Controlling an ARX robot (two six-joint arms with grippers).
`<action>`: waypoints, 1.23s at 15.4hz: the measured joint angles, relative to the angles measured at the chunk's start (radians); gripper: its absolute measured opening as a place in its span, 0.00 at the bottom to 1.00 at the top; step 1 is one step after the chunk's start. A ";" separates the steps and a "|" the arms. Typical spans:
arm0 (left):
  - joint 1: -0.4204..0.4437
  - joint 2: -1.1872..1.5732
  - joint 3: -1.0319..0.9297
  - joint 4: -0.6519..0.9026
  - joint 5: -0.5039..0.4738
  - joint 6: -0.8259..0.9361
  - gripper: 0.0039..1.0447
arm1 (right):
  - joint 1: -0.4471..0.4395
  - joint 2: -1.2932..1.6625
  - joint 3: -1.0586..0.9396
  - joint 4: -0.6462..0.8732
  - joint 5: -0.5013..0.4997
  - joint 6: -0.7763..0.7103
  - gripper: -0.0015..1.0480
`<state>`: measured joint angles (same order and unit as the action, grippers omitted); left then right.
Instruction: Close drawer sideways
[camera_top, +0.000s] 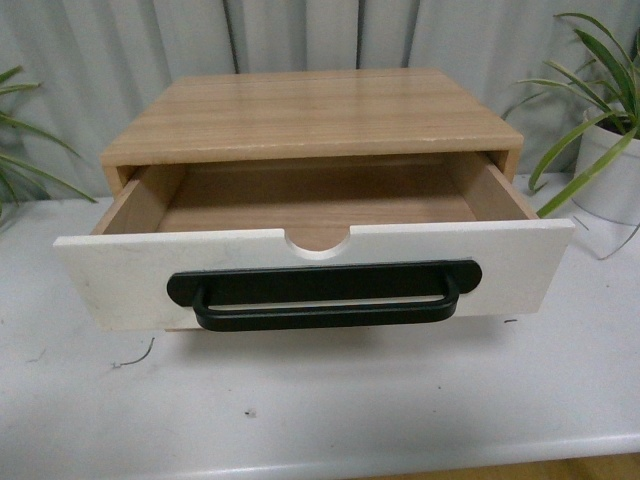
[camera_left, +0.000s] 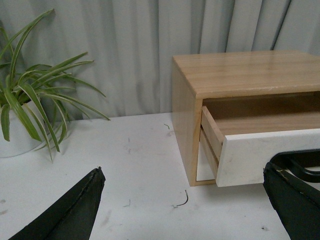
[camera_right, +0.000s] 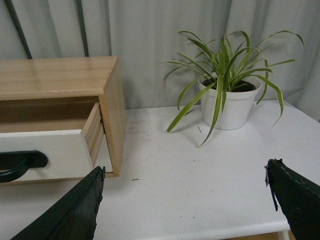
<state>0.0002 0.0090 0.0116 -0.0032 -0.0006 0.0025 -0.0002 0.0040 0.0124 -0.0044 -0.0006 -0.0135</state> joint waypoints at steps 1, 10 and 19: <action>0.000 0.000 0.000 0.000 0.000 0.000 0.94 | 0.000 0.000 0.000 0.000 0.000 0.000 0.94; 0.000 0.000 0.000 0.000 0.000 0.000 0.94 | 0.000 0.000 0.000 0.000 0.000 0.000 0.94; 0.000 0.000 0.000 0.000 0.000 0.000 0.94 | 0.000 0.000 0.000 0.000 0.000 0.000 0.94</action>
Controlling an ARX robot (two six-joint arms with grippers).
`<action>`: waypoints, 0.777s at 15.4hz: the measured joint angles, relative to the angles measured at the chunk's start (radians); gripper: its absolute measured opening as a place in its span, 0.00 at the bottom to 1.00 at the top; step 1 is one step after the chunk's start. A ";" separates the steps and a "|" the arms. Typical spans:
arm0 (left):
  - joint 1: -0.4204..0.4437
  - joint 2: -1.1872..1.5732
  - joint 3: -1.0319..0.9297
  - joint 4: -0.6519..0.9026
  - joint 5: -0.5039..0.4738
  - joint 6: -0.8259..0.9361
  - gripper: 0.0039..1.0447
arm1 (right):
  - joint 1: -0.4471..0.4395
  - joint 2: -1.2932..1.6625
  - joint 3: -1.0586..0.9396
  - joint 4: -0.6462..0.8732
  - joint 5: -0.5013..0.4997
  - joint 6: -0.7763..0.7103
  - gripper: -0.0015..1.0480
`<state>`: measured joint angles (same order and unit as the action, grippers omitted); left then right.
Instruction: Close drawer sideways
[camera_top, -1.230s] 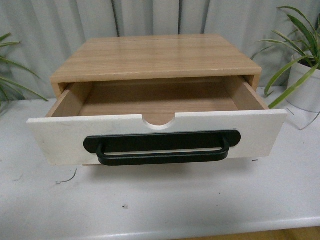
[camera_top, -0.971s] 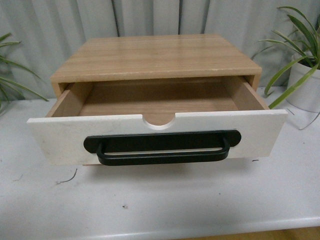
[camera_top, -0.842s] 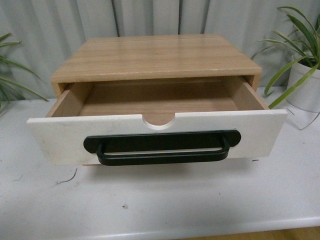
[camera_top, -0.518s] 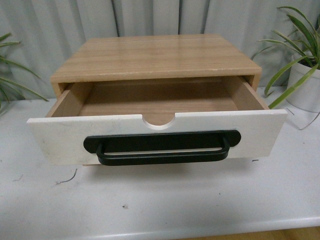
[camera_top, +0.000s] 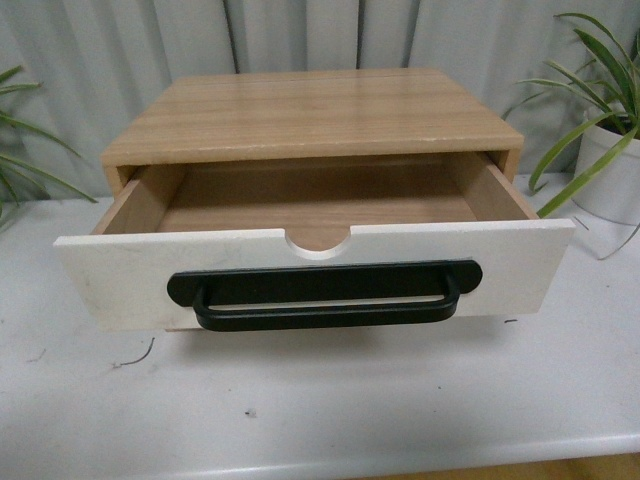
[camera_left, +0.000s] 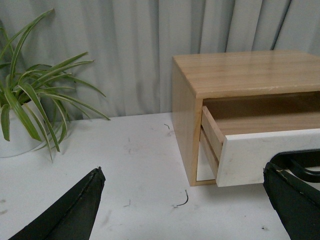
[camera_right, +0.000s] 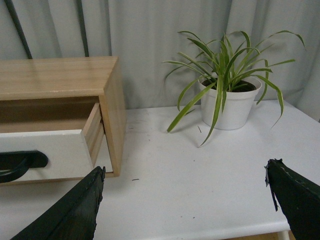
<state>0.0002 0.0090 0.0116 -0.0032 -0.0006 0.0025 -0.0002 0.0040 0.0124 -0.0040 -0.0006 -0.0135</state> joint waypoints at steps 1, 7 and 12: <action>0.000 0.000 0.000 0.000 0.000 0.000 0.94 | 0.000 0.000 0.000 0.000 0.000 0.000 0.94; -0.105 0.089 0.005 0.100 0.078 -0.017 0.94 | 0.065 0.240 0.083 -0.065 0.122 0.213 0.94; -0.356 0.654 0.109 0.202 0.288 0.382 0.94 | 0.201 0.809 0.298 -0.022 -0.173 -0.086 0.94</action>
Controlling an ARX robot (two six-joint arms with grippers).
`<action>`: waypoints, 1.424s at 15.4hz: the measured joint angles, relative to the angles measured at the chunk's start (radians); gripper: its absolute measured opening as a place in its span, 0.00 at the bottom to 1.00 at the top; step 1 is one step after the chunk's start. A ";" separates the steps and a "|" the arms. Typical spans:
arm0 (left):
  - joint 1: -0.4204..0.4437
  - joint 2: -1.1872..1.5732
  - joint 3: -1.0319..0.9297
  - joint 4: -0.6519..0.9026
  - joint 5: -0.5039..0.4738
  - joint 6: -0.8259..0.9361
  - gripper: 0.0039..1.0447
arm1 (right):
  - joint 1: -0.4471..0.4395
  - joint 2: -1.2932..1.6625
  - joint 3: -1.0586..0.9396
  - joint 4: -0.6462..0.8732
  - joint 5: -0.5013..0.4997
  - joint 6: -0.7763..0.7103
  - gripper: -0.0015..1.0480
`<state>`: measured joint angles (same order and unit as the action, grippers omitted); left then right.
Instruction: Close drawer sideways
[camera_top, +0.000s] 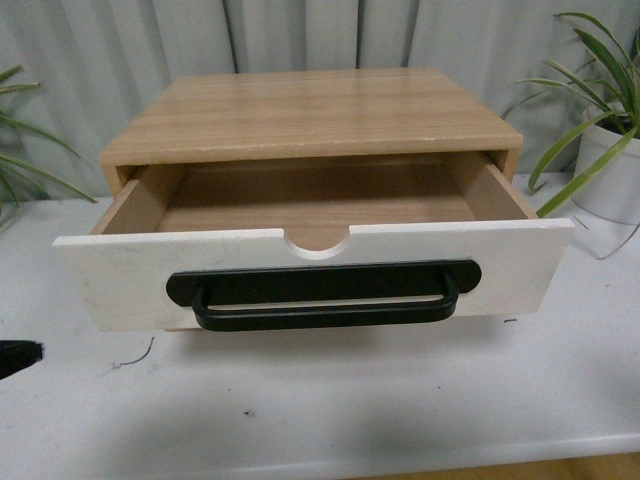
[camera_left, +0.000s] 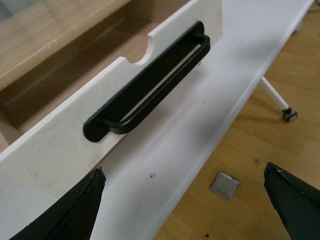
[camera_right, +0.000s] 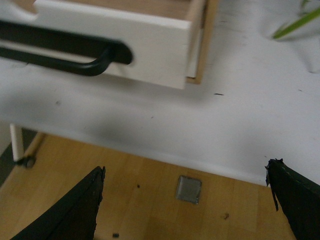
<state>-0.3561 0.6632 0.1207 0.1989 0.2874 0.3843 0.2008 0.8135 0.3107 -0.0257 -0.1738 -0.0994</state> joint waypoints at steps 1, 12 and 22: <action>0.008 0.105 0.026 0.038 0.027 0.060 0.94 | 0.041 0.077 0.041 0.006 -0.035 -0.063 0.94; 0.111 0.815 0.399 0.175 0.012 0.363 0.94 | 0.190 0.830 0.554 0.056 -0.039 -0.359 0.94; 0.113 1.100 0.668 0.266 -0.136 0.345 0.94 | 0.153 1.045 0.810 0.109 0.002 -0.338 0.93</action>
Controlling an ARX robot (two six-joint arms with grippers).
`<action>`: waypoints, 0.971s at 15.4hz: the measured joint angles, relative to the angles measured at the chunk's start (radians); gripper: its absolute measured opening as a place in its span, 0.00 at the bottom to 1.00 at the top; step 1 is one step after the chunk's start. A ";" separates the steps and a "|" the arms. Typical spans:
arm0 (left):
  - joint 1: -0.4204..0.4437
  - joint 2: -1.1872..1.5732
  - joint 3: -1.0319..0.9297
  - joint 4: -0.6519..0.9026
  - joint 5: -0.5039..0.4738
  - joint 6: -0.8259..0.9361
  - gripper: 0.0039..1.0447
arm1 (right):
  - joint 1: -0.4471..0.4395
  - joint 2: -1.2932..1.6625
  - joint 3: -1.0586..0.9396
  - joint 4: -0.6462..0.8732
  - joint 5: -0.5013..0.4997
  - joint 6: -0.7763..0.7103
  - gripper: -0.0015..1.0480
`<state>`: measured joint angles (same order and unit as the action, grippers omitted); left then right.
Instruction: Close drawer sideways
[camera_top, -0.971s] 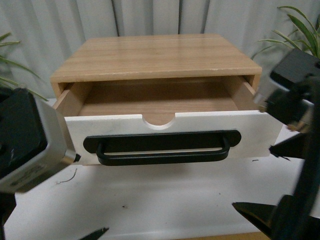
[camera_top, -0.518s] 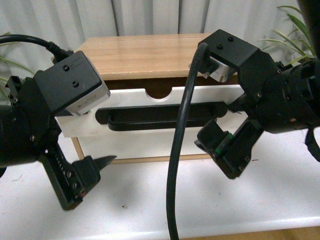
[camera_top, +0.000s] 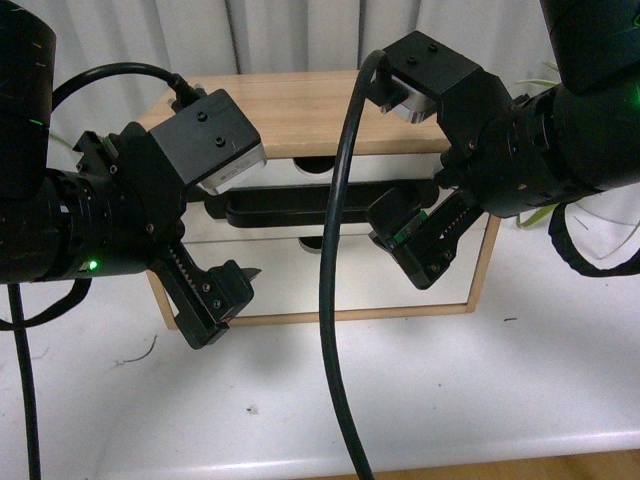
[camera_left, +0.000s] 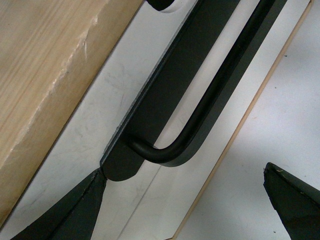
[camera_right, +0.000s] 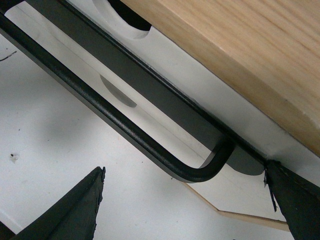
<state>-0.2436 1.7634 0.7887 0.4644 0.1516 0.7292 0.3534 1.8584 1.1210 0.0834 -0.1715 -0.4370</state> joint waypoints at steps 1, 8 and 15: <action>-0.002 -0.003 0.000 0.003 0.005 -0.016 0.94 | -0.002 -0.004 -0.009 0.016 -0.006 0.007 0.93; 0.017 -0.630 -0.512 0.060 -0.002 -0.246 0.94 | -0.161 -0.663 -0.597 0.103 -0.041 0.064 0.93; 0.265 -1.479 -0.762 -0.356 0.009 -0.599 0.94 | -0.163 -1.393 -0.925 -0.013 0.265 0.264 0.93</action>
<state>0.0216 0.2844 0.0269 0.1085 0.1608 0.1307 0.1909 0.4652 0.1963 0.0708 0.0933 -0.1730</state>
